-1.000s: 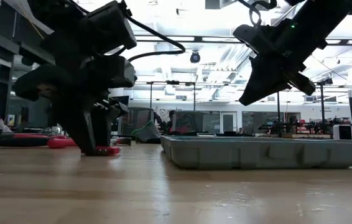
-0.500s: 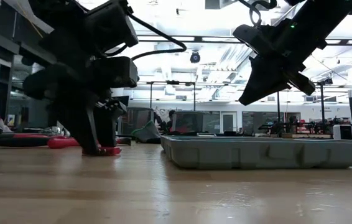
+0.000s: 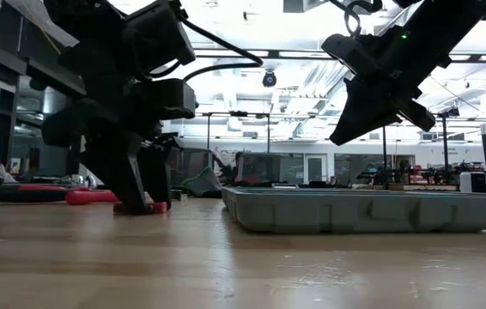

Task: Prefit tool cases
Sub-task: Put the screwdriver bit set into the gray tool case

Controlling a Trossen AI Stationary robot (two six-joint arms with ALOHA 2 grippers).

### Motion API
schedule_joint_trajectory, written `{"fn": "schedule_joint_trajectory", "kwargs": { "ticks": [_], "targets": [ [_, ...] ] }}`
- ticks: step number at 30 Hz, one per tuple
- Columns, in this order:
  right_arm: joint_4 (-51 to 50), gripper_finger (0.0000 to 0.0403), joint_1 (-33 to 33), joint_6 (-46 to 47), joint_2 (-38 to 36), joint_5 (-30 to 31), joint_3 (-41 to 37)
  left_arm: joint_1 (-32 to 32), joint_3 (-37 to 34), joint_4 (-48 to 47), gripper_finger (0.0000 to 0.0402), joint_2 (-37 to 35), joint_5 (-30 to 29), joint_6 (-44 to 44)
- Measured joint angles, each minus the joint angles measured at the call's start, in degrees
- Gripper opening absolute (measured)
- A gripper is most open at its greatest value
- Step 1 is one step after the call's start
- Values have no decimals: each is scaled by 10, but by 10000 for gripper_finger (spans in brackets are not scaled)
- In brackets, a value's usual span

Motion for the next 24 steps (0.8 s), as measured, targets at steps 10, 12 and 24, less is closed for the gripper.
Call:
{"fn": "schedule_joint_trajectory", "kwargs": {
  "ticks": [10,12,24],
  "targets": [
    [0,0,0,0,0,4,0,0,0,6,222,3,1,-35],
    [0,0,0,0,0,5,0,0,0,10,211,3,0,-47],
    [0,0,-3,0,0,9,0,0,0,13,166,3,-1,-74]
  ]
}}
